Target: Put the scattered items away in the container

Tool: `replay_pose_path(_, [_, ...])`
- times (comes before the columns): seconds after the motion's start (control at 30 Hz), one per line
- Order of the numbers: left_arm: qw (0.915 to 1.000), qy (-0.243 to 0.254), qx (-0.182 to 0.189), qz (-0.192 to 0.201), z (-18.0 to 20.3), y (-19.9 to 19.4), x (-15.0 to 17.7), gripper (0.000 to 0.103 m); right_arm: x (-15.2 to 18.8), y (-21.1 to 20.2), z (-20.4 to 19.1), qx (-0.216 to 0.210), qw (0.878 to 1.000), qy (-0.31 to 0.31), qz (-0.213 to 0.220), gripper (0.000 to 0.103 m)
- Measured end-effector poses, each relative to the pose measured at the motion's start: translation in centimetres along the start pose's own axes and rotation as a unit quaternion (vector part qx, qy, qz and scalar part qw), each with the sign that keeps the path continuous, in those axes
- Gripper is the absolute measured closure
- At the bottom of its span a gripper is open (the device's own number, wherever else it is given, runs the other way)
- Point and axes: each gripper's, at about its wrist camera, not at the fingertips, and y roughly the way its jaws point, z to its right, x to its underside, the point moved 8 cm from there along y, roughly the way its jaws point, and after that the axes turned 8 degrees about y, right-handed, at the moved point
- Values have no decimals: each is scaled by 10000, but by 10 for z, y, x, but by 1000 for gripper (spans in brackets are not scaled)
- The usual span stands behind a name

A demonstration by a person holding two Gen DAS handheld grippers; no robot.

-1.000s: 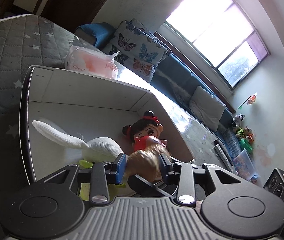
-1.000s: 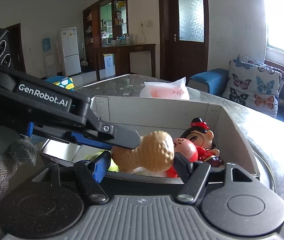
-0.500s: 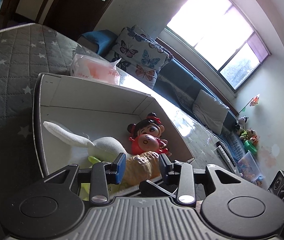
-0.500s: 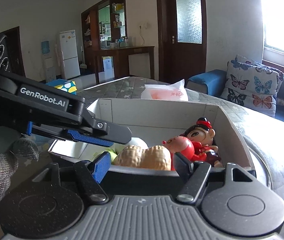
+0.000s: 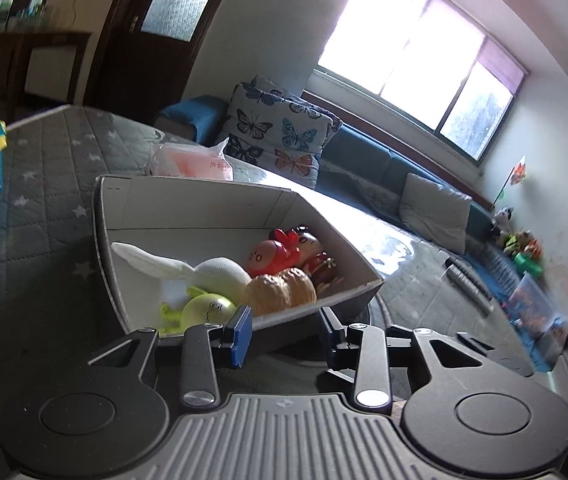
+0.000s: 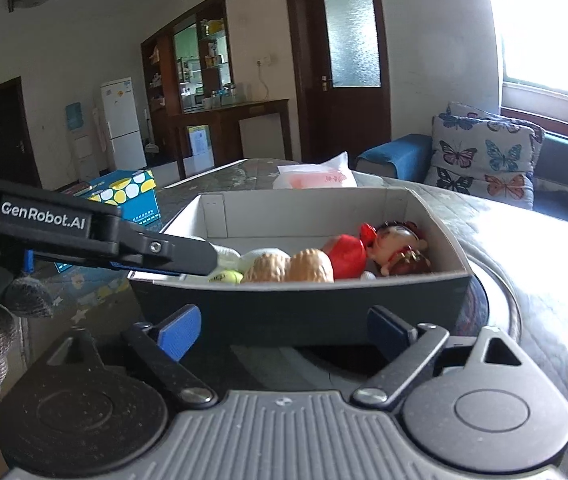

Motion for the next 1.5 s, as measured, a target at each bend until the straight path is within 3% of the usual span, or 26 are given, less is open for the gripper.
replay_pose_path(0.1, [9998,133,-140,-37,3,-4,10,65,7,-9,3,80,9999,44,47,0])
replay_pose_path(0.43, [9961,270,-717,-442,8,-12,37,64,29,-31,8,312,9989,363,14,0])
replay_pose_path(0.7, [9944,438,-914,-296,14,-24,47,63,40,-36,15,548,9966,610,16,0])
replay_pose_path(1.13, [9869,530,-1421,-545,12,-28,73,65,47,-49,1,395,9968,694,73,0])
replay_pose_path(1.5, [9847,550,-1544,-595,14,-45,97,65,64,-71,-12,334,9965,759,123,0])
